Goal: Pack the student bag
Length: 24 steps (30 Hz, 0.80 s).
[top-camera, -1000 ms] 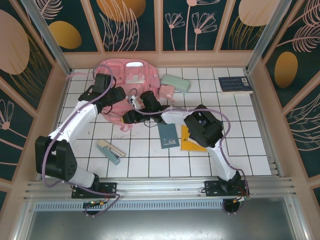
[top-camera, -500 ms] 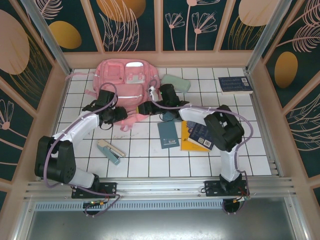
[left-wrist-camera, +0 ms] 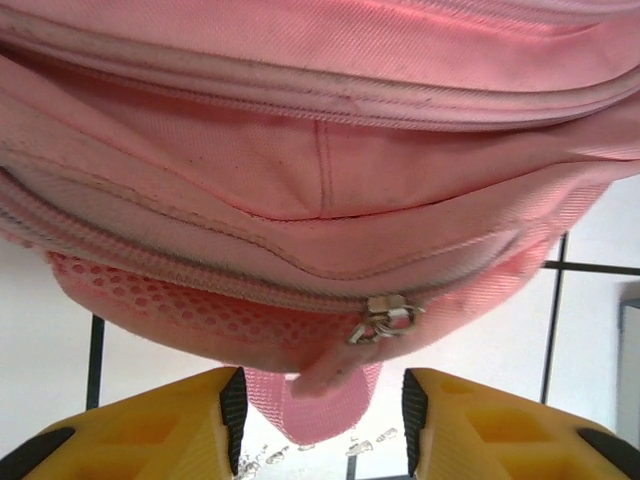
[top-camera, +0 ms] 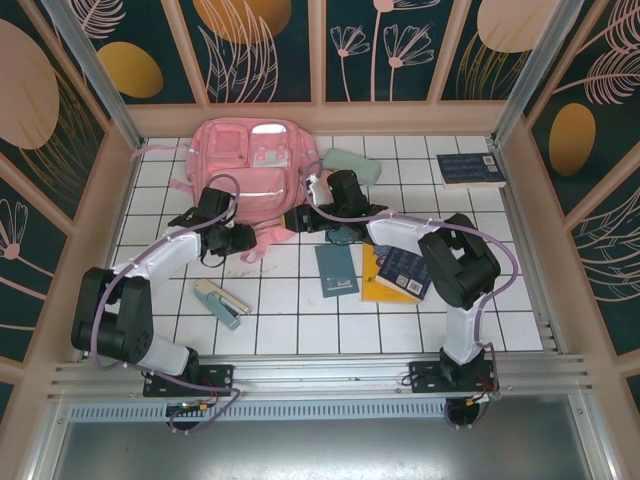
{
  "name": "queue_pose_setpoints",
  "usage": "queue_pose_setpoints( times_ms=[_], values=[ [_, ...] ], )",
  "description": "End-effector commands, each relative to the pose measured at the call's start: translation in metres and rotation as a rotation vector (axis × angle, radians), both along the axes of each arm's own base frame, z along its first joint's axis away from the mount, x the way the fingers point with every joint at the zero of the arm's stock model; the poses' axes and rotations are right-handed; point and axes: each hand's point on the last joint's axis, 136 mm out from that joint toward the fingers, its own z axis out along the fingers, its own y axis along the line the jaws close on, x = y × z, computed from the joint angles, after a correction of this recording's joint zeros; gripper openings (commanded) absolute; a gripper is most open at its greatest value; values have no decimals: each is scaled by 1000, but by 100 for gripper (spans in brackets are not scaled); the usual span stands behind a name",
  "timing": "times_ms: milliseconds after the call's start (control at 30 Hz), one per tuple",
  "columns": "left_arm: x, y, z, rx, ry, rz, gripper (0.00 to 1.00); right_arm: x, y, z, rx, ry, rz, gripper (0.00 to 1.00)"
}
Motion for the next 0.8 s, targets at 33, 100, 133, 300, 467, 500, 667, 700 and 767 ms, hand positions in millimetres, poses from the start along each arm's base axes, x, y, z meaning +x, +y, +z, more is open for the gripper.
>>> queue_pose_setpoints(
  times_ms=[33, 100, 133, 300, 467, 500, 667, 700, 767],
  values=[
    [11, -3, -5, 20, -3, -21, 46, 9, 0, -11, -25, -13, -23, 45],
    [13, -3, -9, 31, 6, -20, 46, 13, -1, -13, -32, -10, -33, 45],
    [14, -2, -12, 40, 11, -19, 45, 13, 0, -15, -33, -7, -32, 45],
    [27, -1, -11, 63, 9, -11, 37, 16, 1, -22, -44, 3, -35, 44],
    [33, -7, -7, 49, 2, -20, 15, 19, -1, -31, -63, 16, -51, 43],
    [33, -8, -8, 46, 5, -22, 11, 21, -2, -32, -67, 15, -58, 43],
    [26, -7, -4, 43, 2, -25, 0, 37, -9, -36, -120, 43, -153, 44],
    [25, -7, 0, 40, -4, -26, 0, 45, -12, -40, -143, 78, -214, 44],
    [24, -8, 10, 31, -25, -26, 0, 56, -17, -48, -164, 185, -323, 44]
  ],
)
